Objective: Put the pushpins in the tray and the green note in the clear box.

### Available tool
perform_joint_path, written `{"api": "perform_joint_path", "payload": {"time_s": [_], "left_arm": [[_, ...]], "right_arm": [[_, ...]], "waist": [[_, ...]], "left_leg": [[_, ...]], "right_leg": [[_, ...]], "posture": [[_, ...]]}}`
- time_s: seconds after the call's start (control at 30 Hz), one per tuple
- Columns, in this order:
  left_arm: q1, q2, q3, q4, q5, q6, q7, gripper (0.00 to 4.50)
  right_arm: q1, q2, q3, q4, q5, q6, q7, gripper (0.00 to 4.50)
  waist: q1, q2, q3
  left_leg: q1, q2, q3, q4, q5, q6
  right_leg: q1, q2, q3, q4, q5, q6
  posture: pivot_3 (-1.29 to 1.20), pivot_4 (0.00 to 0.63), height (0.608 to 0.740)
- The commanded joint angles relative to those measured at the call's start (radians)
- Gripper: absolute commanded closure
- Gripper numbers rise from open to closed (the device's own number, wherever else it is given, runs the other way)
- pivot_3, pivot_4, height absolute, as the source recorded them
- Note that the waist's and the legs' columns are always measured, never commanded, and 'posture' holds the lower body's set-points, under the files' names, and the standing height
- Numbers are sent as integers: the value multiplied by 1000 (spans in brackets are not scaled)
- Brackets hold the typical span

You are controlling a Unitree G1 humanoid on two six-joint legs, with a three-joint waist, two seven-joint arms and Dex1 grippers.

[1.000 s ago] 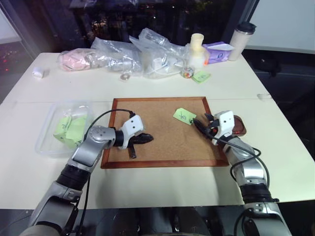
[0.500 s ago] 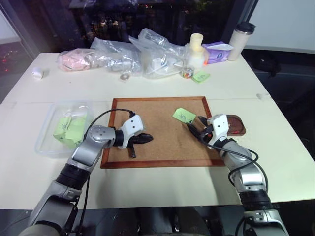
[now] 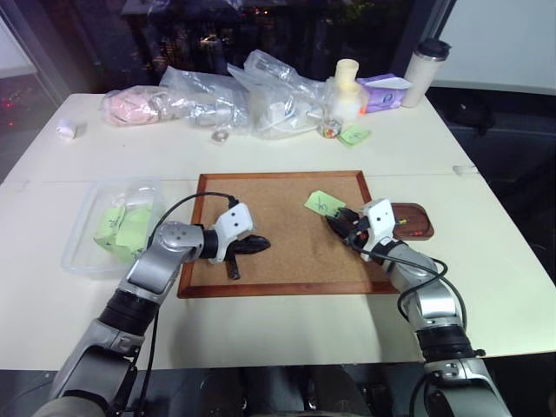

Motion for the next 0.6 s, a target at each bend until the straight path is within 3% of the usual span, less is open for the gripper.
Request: {"api": "perform_joint_path", "payload": {"time_s": [0.03, 0.6], "left_arm": [[32, 27, -15, 42, 32, 33, 9, 4500], [41, 41, -14, 33, 34, 31, 5, 4500]], "right_arm": [[-8, 12, -2, 13, 2, -14, 3, 4464], [-23, -3, -24, -43, 9, -8, -21, 4464]], "waist": [[0, 0, 0], [-2, 0, 0]], "left_leg": [[0, 0, 0, 0, 0, 0], [0, 0, 0, 0, 0, 0]], "right_leg": [[0, 0, 0, 0, 0, 0], [0, 0, 0, 0, 0, 0]], "posture": [[0, 150, 734], [0, 150, 734]]}}
